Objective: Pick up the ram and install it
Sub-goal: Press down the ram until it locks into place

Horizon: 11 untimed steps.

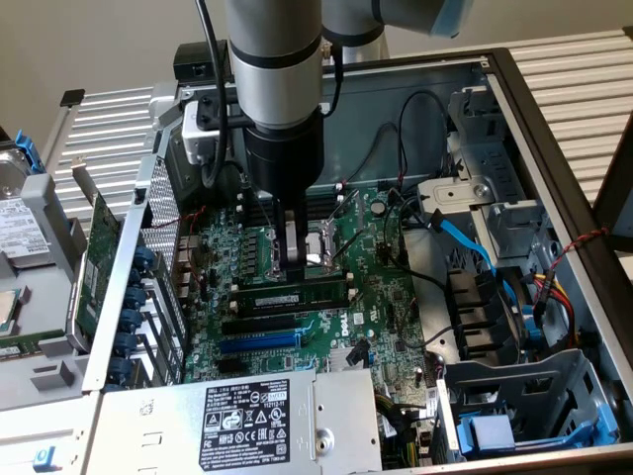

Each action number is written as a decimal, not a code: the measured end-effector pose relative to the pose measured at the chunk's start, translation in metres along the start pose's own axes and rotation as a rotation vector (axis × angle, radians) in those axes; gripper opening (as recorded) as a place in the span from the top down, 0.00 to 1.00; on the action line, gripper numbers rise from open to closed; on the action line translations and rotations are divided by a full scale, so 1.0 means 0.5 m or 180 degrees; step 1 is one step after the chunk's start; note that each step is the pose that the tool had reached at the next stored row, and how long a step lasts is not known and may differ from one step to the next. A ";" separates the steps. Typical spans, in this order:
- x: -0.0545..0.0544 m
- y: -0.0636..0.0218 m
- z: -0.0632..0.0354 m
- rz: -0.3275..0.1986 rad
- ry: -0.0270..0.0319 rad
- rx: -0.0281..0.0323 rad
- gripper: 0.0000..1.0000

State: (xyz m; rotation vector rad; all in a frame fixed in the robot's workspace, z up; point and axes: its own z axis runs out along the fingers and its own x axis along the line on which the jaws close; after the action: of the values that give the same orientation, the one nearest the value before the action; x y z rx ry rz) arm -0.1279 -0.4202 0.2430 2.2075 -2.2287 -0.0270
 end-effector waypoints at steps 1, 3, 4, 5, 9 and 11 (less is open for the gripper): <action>0.000 0.000 0.001 0.0000 0.0000 -0.0002 0.89; 0.000 0.001 0.003 0.0000 0.0004 -0.0007 0.89; -0.001 0.001 0.004 0.0001 0.0010 -0.0010 0.89; -0.003 0.001 0.005 0.0001 0.0018 -0.0012 0.89; -0.007 0.002 0.009 0.0001 0.0026 -0.0012 0.89; -0.007 0.003 0.011 0.0001 0.0027 -0.0012 0.89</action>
State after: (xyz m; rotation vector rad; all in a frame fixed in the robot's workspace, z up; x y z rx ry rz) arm -0.1296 -0.4164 0.2378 2.2013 -2.2227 -0.0216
